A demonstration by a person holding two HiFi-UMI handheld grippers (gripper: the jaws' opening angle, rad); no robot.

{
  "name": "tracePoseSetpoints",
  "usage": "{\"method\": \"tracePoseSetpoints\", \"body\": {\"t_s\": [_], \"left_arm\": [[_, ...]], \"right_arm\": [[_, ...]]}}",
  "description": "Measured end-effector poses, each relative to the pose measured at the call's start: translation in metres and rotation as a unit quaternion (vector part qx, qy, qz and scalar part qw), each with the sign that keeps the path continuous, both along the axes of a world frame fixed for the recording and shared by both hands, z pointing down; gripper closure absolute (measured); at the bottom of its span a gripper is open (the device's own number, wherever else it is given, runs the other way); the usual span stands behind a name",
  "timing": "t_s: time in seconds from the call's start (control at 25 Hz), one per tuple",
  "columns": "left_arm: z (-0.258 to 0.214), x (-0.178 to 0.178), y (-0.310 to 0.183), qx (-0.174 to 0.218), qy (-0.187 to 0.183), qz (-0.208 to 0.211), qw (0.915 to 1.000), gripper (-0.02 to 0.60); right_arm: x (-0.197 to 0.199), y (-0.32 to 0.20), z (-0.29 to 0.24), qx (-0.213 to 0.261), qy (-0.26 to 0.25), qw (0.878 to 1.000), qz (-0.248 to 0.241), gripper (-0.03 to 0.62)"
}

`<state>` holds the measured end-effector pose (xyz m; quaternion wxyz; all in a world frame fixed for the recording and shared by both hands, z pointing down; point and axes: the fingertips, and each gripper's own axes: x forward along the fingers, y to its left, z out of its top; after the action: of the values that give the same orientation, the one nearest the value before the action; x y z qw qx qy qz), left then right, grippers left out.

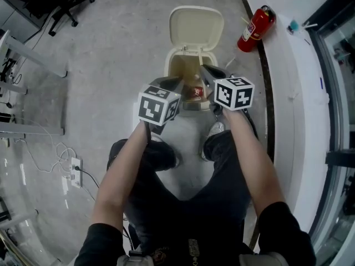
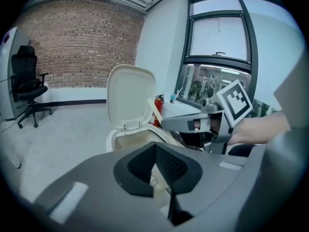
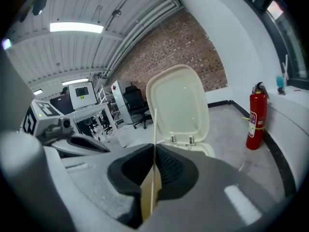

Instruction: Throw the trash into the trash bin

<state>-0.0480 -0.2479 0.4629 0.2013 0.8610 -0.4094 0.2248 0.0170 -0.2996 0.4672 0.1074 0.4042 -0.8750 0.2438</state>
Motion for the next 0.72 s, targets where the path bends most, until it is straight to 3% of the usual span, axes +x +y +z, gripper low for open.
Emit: {"method": "tracePoseSetpoints", "body": {"t_s": [0.32,0.56,0.72], "left_arm": [[0.012,-0.016,-0.015,-0.012,0.002,-0.002,0.9999,0.575],[0.018,-0.016,-0.013,-0.018,0.003,0.000,0.9998,0.577],[0.019,-0.017,-0.012,-0.019,0.003,0.000,0.9998,0.575]], "right_arm": [[-0.005,-0.012,0.065,-0.074,0.100,0.992,-0.013,0.576],[-0.007,-0.005,0.080,-0.100,0.167,0.980,-0.032,0.576],[-0.009,-0.001,0.083,-0.100,0.176,0.979,-0.039,0.574]]}}
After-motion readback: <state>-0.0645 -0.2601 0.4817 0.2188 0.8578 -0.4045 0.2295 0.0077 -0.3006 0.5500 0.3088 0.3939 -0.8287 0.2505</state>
